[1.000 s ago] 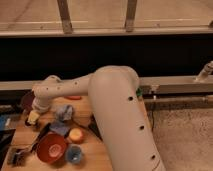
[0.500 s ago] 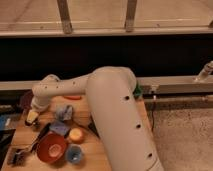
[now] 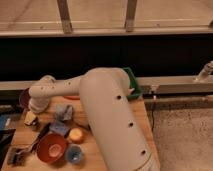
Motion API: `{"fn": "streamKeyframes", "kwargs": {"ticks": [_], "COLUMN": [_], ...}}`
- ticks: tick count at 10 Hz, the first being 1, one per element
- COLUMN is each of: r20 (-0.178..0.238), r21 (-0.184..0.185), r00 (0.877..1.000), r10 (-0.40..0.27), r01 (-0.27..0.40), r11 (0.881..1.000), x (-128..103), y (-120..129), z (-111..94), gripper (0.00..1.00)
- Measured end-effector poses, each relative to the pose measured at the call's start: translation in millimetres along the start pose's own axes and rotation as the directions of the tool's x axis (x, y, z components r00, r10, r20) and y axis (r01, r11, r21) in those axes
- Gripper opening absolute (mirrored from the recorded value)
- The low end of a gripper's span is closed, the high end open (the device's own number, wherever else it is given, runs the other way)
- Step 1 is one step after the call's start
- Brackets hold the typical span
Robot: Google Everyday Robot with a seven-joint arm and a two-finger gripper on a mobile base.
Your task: Stack cups into tray
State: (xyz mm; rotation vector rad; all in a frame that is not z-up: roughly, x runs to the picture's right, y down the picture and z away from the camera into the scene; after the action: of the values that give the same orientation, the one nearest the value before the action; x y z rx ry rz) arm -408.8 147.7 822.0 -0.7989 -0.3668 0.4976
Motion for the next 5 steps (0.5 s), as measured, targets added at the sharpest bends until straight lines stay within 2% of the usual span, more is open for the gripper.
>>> {"fn": "streamKeyframes", "kwargs": {"ticks": [2, 3, 5], "r20": [-0.01, -0.016, -0.023], "r21": [-0.004, -0.002, 0.0], "r00": [1.0, 1.0, 1.0], "r10": [-0.003, -0.008, -0.018], "r01": [0.003, 0.008, 0.018], "r11": [1.0, 1.0, 1.0], "x": [-0.1, -0.4, -2.2], "y": [0.0, 0.4, 3.3], "z": [3.8, 4.6, 5.6], "gripper": [0.71, 0.65, 0.45]}}
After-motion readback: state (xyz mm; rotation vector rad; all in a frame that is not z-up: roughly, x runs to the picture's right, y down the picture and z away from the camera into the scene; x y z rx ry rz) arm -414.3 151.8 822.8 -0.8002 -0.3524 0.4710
